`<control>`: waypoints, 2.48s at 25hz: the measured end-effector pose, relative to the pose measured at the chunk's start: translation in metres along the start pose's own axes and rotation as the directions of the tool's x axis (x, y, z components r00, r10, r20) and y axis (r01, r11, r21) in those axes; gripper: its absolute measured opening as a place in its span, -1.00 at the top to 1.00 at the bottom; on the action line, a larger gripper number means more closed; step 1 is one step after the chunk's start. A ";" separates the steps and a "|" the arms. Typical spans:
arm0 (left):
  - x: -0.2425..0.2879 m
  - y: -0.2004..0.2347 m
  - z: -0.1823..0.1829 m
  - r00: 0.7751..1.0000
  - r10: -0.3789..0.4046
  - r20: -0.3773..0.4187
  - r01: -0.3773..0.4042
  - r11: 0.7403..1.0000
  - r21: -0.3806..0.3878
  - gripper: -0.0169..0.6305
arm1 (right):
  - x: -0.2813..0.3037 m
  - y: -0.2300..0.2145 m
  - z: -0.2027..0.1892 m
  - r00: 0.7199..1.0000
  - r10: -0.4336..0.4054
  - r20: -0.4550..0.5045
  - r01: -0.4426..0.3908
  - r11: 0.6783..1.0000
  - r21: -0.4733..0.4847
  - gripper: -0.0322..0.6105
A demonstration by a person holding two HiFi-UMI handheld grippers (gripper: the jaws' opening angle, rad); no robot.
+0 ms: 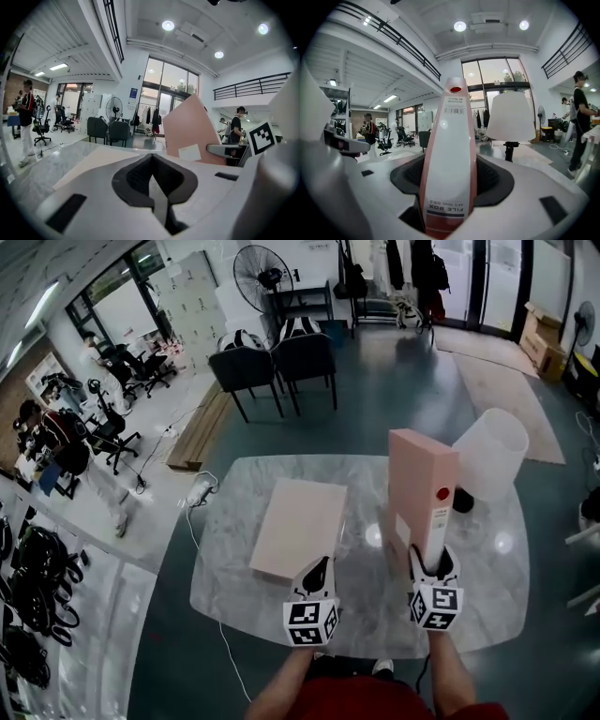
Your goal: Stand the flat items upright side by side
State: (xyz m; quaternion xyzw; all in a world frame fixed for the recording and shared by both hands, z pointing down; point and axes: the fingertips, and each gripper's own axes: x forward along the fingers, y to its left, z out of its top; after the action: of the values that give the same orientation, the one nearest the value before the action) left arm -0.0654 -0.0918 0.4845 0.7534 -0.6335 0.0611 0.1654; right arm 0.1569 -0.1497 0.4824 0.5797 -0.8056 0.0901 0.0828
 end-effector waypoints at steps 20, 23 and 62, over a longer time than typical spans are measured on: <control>0.020 0.016 -0.023 0.992 -0.108 -0.069 0.108 0.994 -0.004 0.94 | 0.016 0.020 -0.046 0.981 -0.177 -0.083 0.169 0.981 -0.092 0.03; 0.021 0.016 -0.028 0.991 -0.109 -0.081 0.109 0.994 -0.004 0.94 | 0.014 0.021 -0.063 0.971 -0.196 -0.137 0.189 0.980 -0.066 0.03; 0.011 0.037 -0.040 0.989 -0.116 -0.087 0.119 0.992 0.039 0.94 | 0.014 0.046 -0.146 0.924 -0.178 -0.338 0.199 0.980 0.029 -0.10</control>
State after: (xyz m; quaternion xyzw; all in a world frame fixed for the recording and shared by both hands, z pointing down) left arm -0.0951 -0.0944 0.5322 0.7896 -0.5789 0.0972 0.1787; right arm 0.1133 -0.1136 0.6248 0.6331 -0.7172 0.2040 0.2080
